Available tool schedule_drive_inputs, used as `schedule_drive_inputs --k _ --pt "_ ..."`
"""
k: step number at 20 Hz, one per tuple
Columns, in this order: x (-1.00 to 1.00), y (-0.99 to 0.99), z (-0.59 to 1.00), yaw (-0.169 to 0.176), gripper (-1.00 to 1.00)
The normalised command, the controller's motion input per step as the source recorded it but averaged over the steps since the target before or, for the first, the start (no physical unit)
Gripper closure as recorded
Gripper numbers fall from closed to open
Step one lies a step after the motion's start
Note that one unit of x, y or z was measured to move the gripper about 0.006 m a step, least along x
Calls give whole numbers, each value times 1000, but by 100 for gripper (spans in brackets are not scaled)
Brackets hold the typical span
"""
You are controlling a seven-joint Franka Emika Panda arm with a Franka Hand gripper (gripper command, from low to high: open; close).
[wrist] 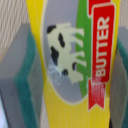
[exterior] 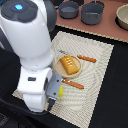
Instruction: Place the bread, butter, and milk from the table onto the serving area.
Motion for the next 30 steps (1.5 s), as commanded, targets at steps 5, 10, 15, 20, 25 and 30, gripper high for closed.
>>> schedule_drive_inputs --k 5,10,15,20,25,30 --pt "538 61 523 -8 -100" --pt "325 197 1000 -24 -100" --pt "-61 468 931 0 -100" --pt "-481 655 546 8 -100" --pt "-655 845 409 8 -100" --pt "-686 818 187 9 -100"
